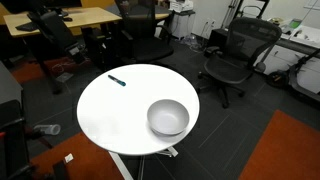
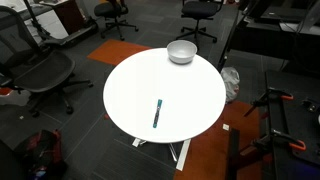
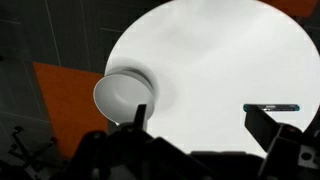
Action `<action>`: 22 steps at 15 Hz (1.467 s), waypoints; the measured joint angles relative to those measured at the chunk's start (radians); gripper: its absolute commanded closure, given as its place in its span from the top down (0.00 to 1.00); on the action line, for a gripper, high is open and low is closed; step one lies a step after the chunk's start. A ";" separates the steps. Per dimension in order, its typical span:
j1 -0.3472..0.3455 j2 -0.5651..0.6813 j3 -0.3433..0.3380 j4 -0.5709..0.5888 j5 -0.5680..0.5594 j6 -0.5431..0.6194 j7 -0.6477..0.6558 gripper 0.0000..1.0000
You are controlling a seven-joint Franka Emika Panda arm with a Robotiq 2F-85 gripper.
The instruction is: Put the green object in the grey bowl
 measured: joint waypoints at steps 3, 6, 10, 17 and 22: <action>0.000 0.000 0.000 0.000 0.000 0.000 0.000 1.00; 0.000 0.000 0.000 0.000 0.000 0.000 0.000 1.00; 0.001 0.002 0.004 0.000 0.000 0.000 0.000 1.00; 0.054 0.067 0.051 0.059 -0.002 -0.001 -0.052 1.00; 0.107 0.190 0.053 0.159 -0.002 -0.001 -0.197 1.00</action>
